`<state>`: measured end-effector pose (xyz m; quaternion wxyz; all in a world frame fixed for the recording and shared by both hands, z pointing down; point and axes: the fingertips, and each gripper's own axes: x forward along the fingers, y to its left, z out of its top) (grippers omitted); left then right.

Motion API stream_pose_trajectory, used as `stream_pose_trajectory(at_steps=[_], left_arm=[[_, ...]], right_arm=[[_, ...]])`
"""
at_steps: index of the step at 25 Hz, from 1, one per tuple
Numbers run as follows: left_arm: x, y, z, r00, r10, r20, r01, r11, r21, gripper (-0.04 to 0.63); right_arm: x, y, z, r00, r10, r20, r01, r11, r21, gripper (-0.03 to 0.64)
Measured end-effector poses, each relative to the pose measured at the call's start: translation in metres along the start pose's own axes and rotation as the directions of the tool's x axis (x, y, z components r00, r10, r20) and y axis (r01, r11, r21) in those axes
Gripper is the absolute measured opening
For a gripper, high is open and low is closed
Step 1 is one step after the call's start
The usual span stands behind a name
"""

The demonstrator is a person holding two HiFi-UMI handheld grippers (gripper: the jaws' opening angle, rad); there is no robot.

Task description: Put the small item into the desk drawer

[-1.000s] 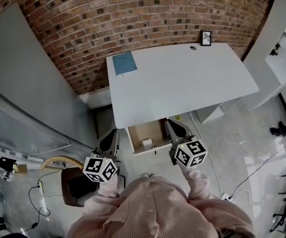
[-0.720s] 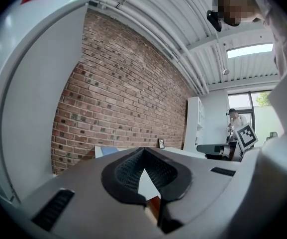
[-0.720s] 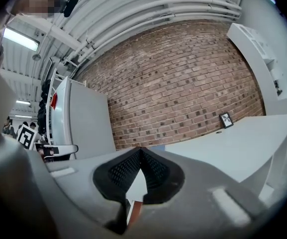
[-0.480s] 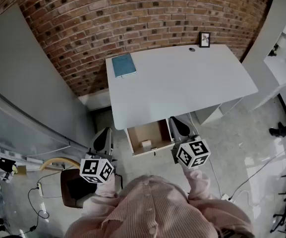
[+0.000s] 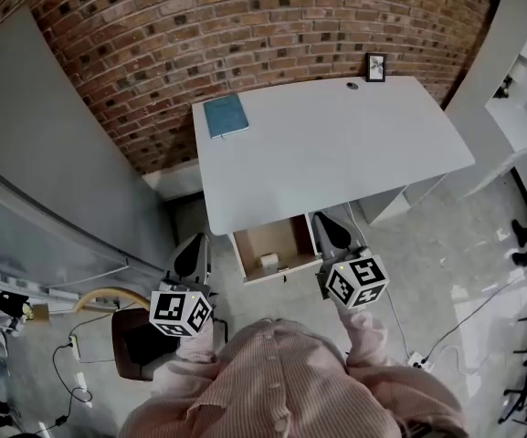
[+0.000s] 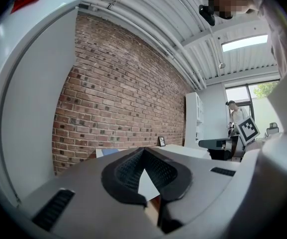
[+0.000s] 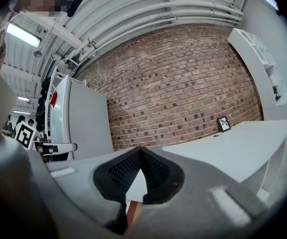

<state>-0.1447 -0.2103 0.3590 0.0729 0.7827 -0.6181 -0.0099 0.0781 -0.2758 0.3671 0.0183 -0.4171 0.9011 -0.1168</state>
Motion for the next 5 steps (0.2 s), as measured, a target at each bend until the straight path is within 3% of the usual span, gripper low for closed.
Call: stream_pose_trajectory(at_steps=[5], left_arm=[[-0.0017,-0.0014,-0.0028,1.0,-0.011,0.008,0.011,0.999,-0.032,-0.002]], right_arm=[[0.0003,0.0032,-0.0065,1.0,0.0,-0.017,0.0,1.0,-0.012,0.005]])
